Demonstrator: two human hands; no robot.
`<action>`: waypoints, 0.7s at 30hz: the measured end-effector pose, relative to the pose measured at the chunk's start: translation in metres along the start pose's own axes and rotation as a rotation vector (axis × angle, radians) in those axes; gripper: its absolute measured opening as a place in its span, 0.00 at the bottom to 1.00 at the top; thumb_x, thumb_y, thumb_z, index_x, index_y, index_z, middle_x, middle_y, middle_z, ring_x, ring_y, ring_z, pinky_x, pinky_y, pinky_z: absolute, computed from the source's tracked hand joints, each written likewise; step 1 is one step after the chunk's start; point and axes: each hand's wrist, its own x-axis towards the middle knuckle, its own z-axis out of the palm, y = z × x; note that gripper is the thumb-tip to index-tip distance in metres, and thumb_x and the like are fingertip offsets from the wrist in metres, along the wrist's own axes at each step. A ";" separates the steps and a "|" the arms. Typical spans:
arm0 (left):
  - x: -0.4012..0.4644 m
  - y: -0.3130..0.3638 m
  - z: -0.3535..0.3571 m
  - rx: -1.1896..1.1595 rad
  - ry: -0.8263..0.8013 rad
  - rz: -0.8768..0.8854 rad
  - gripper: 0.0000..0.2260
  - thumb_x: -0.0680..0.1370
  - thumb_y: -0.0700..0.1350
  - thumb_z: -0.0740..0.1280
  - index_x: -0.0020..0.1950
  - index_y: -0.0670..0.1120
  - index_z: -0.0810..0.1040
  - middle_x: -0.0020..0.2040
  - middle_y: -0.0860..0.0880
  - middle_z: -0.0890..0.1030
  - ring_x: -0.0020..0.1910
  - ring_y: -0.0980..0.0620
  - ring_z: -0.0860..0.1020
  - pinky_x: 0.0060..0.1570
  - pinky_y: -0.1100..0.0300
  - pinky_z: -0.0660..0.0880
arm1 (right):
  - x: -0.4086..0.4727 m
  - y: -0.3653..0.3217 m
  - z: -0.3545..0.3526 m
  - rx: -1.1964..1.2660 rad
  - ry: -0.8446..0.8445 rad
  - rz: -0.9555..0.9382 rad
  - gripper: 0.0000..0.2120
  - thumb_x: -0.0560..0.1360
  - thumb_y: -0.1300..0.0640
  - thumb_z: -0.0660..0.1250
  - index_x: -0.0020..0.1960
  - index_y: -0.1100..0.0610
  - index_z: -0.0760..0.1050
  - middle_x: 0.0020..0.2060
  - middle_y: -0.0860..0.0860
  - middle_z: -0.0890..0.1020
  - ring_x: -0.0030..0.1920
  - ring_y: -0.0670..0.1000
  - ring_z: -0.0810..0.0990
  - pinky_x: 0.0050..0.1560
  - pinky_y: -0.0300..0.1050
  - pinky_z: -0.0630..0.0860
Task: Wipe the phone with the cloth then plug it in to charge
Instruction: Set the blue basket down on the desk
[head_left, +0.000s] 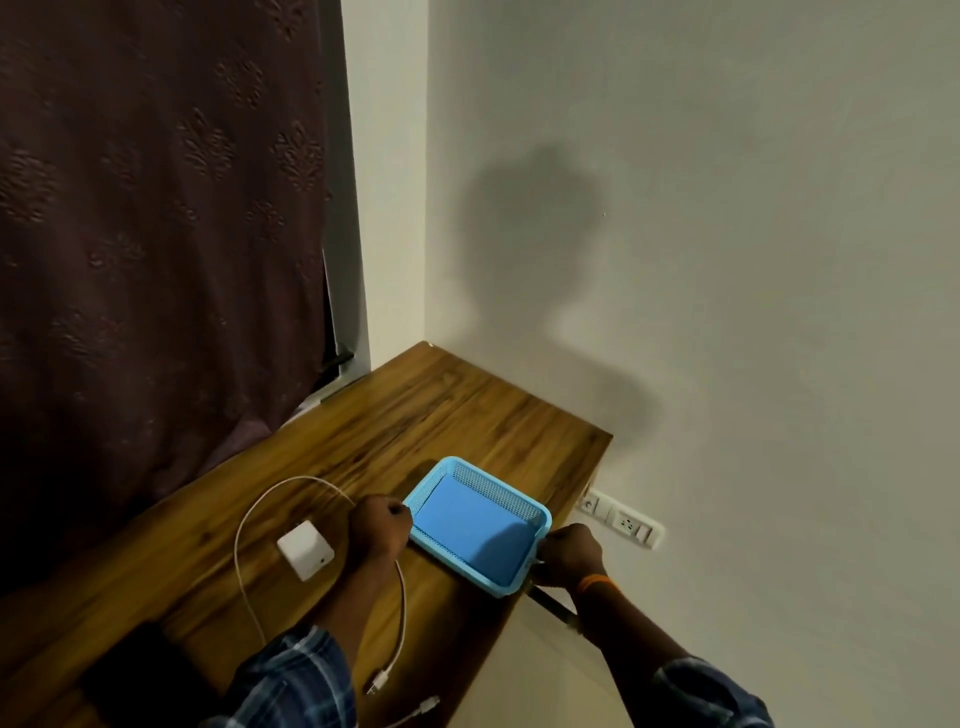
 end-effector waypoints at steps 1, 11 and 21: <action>0.000 0.004 -0.002 0.037 0.019 0.018 0.07 0.79 0.40 0.66 0.48 0.38 0.82 0.50 0.39 0.85 0.47 0.42 0.84 0.29 0.65 0.73 | -0.001 -0.002 -0.003 -0.021 0.012 -0.006 0.06 0.73 0.63 0.70 0.48 0.63 0.81 0.42 0.58 0.87 0.40 0.56 0.87 0.44 0.54 0.86; 0.005 0.065 0.006 0.343 -0.078 0.524 0.12 0.82 0.44 0.61 0.58 0.43 0.82 0.58 0.46 0.80 0.55 0.46 0.80 0.56 0.50 0.77 | 0.005 -0.045 -0.011 -0.382 0.090 -0.407 0.11 0.74 0.58 0.66 0.52 0.57 0.84 0.50 0.56 0.86 0.50 0.56 0.84 0.49 0.48 0.82; 0.021 0.058 0.046 0.576 -0.250 0.794 0.11 0.81 0.45 0.61 0.57 0.49 0.81 0.57 0.50 0.81 0.57 0.49 0.80 0.54 0.56 0.76 | 0.036 -0.048 0.017 -0.527 -0.002 -0.534 0.15 0.75 0.59 0.67 0.61 0.58 0.81 0.58 0.58 0.83 0.57 0.56 0.83 0.56 0.48 0.81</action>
